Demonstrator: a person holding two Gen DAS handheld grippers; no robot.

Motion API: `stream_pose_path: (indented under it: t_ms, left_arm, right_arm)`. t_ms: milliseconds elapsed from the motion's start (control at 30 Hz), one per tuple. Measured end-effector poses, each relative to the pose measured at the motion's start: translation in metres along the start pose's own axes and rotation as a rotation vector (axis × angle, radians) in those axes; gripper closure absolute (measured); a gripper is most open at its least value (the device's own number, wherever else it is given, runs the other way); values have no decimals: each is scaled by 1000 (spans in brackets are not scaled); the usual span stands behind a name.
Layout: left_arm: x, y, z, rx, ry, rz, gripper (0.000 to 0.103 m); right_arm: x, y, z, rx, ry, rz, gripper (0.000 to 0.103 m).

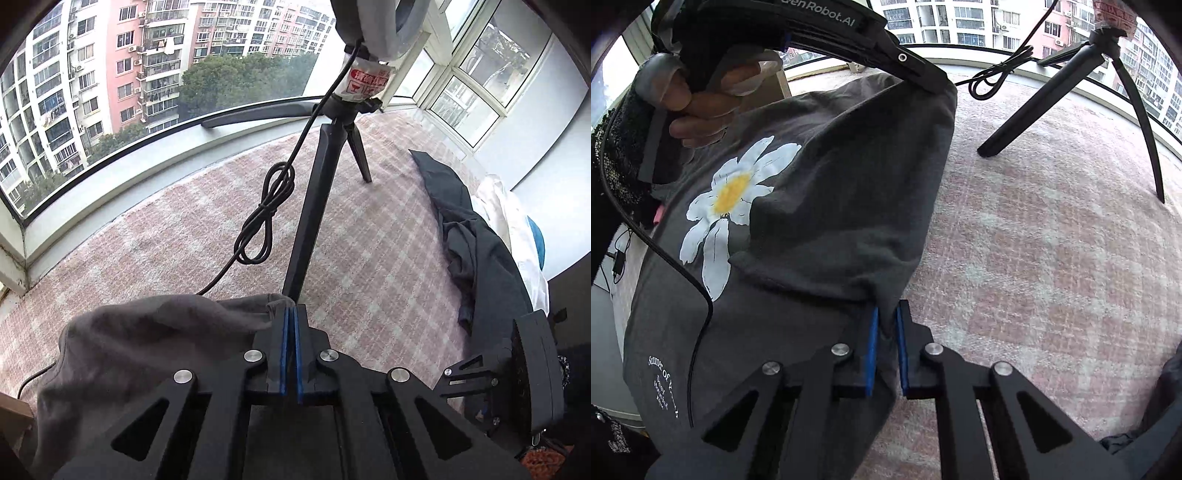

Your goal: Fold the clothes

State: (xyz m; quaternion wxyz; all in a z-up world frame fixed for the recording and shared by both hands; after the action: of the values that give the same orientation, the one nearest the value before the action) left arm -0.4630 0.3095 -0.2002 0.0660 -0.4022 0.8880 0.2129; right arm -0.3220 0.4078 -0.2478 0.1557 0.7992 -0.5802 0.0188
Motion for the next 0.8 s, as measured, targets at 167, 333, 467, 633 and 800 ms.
stream_pose_path:
  t_ms: [167,333,467,633,800]
  left_arm:
    - [22,21,32,78,99,-9,101]
    - [34,15,25,72,159,-35,101]
    - [30,-5,-8,18,146,-41,96]
    - [28,-57,-31,31,105,-90,91]
    - [19,-135,-72,16,147,-199,93]
  right_arm:
    - [-15,-1,-6,-4,19,75,82]
    - [-32,-5,-35,-60,6,110,73]
    - [-21,-7,-40,-60,103,79,73]
    - [4,-8,-11,15,14,-32,80]
    - [-14,-18,-28,31,-28,16,81]
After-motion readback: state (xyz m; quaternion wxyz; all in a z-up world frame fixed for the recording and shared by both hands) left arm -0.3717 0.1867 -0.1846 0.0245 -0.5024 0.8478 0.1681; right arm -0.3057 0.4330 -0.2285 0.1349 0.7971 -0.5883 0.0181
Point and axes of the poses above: each gripper's, at about its wrist camera, not at the fingertips, and z roughly the way its jaws point, x to its left, y to its top, the point moved 3 cm from there along z, roughly the way its jaws point, and after that the axes turned 12 degrees about x, right-handed, at the moved point
